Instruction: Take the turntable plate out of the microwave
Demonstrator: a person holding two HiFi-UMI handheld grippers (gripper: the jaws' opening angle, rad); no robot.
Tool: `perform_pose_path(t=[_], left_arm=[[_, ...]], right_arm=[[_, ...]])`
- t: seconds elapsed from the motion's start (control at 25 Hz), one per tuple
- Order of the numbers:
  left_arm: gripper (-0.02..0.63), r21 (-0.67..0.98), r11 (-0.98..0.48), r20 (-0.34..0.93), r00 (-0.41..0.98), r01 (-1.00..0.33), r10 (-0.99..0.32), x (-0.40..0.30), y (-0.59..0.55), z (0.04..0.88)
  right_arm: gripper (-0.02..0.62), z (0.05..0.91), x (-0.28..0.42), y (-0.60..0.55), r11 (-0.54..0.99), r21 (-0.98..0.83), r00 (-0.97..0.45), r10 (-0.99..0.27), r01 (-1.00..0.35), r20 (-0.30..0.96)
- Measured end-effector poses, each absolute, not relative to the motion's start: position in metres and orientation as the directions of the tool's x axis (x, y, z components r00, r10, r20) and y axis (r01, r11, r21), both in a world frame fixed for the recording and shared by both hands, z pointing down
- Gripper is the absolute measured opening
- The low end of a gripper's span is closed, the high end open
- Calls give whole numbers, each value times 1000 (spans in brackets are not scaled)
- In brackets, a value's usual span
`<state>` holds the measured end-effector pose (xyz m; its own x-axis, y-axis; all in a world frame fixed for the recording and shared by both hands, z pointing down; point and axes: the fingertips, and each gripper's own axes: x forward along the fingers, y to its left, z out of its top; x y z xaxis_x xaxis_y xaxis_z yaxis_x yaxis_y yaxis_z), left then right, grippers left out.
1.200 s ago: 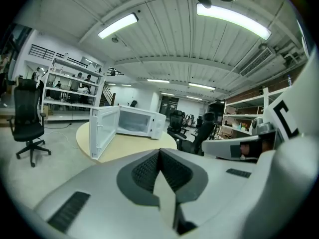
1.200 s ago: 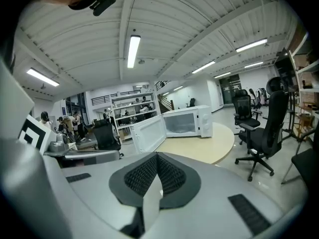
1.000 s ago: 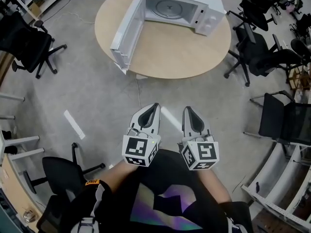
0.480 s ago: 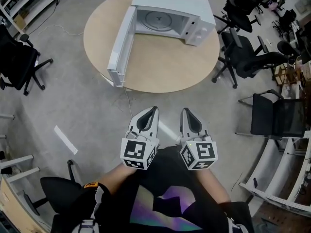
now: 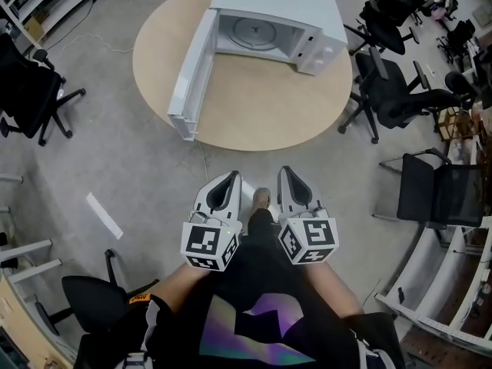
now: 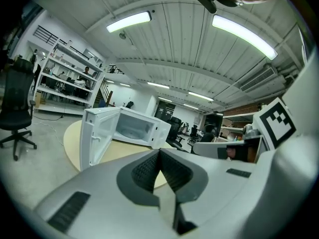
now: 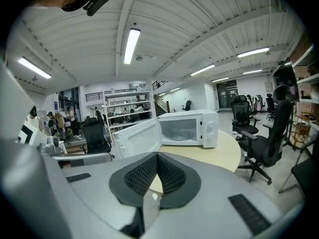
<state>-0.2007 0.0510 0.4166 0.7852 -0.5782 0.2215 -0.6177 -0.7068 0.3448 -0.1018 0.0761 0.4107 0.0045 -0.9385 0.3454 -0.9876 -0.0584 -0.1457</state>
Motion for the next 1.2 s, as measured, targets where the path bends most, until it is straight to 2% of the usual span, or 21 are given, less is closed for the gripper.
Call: perform_pose_path(t=[0.44,0.92,1.2], left_arm=[[48,277,-647,266,704,-711,-659,-136,11,410],[48,231,-619,336,659,-751,-673,-22,-27,416],[48,218,-603,359,637,-767,-681,1,-32,422]], right_arm=[[17,405,-39,24,58,-188,-112,-950,-980,291],[17,418,84,-9,56,-286,-134,-956,-957,260],[17,425,117,-19,64,-311,-146,-958,-948,247]])
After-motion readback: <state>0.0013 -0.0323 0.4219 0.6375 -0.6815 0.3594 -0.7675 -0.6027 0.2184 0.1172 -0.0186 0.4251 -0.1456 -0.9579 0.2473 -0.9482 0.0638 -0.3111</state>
